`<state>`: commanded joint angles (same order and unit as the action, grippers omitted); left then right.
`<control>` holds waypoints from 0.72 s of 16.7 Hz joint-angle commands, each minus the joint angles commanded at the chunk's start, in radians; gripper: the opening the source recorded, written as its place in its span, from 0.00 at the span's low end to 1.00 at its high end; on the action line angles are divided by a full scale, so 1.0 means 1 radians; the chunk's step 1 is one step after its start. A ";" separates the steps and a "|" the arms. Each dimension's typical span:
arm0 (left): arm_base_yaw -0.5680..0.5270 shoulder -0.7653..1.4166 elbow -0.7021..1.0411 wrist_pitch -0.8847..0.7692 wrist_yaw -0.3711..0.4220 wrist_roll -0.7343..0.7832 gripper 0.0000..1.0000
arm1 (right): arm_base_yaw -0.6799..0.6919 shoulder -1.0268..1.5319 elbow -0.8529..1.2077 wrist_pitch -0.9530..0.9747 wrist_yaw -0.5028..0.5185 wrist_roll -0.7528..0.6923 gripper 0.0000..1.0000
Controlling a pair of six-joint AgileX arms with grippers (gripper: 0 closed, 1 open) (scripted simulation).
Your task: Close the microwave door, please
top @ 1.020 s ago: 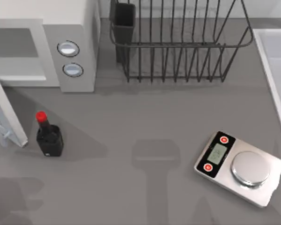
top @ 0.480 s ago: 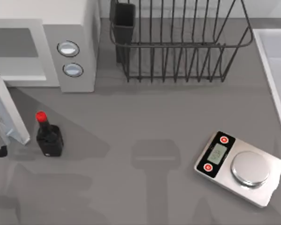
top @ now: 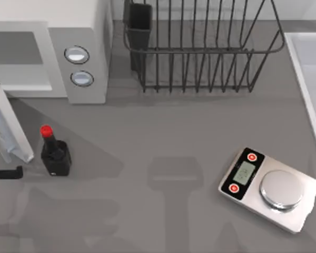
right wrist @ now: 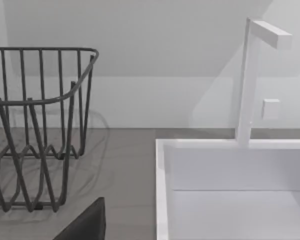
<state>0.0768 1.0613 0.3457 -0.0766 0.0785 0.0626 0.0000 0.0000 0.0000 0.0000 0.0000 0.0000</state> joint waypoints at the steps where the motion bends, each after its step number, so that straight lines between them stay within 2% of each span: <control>1: 0.000 0.002 0.002 -0.002 0.001 0.001 0.00 | 0.000 0.000 0.000 0.000 0.000 0.000 1.00; 6: -0.001 0.149 0.161 -0.024 0.024 0.031 0.00 | 0.000 0.000 0.000 0.000 0.000 0.000 1.00; 12: -0.013 0.467 0.301 0.161 -0.016 -0.004 0.00 | 0.000 0.000 0.000 0.000 0.000 0.000 1.00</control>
<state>0.0635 1.5286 0.6466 0.0842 0.0627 0.0588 0.0000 0.0000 0.0000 0.0000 0.0000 0.0000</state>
